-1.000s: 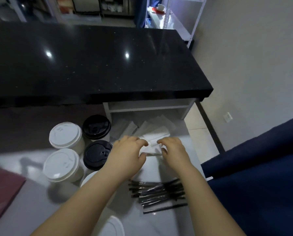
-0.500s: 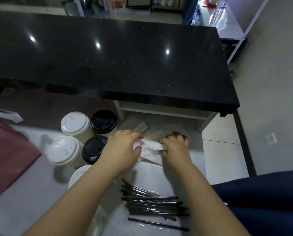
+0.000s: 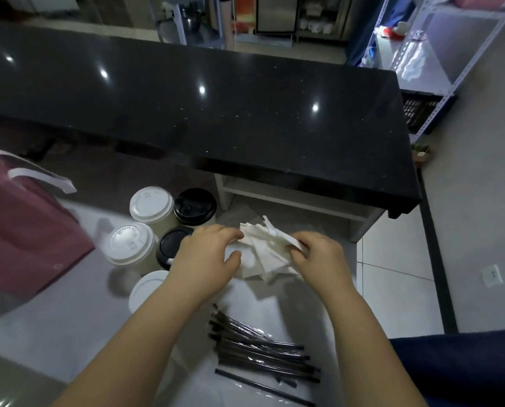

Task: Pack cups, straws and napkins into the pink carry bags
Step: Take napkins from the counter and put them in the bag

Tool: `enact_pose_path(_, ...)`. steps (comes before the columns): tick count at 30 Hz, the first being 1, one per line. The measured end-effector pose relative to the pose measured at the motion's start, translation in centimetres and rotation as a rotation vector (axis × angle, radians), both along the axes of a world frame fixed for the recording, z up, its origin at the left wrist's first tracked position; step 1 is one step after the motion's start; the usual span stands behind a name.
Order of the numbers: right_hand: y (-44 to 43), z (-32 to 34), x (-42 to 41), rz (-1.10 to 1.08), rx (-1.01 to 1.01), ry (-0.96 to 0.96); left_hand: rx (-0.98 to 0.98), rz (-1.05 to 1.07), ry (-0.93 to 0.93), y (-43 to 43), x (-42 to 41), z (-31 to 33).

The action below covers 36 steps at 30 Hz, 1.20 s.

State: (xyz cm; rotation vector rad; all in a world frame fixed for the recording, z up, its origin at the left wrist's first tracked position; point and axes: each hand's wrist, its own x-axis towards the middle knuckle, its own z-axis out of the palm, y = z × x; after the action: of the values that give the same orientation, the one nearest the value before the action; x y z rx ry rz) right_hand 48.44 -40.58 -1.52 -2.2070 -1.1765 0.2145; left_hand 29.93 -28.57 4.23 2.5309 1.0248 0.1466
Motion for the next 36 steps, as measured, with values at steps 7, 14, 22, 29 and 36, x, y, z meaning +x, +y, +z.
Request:
enact_pose_path(7,0.6,-2.7,-1.7,-0.133,-0.257,-0.023,0.012,0.019,-0.030,-0.3,-2.6,0.5)
enact_pose_path(14,1.1,-0.9,-6.1,-0.193,-0.066,-0.040,0.054,-0.029,-0.005,0.1,-5.3,0.8)
enact_pose_path(22,3.3,5.8,-18.0,-0.082,0.255,-0.100,0.127,-0.083,-0.144,3.3,-13.9,2.8)
enact_pose_path(29,7.8,7.6,-30.9,0.003,0.265,-0.136,0.184,-0.052,-0.244,8.3,-26.9,4.2)
enact_pose_path(36,14.2,9.4,-41.5,0.074,0.313,-0.157,0.223,0.020,-0.292,13.7,-37.8,5.4)
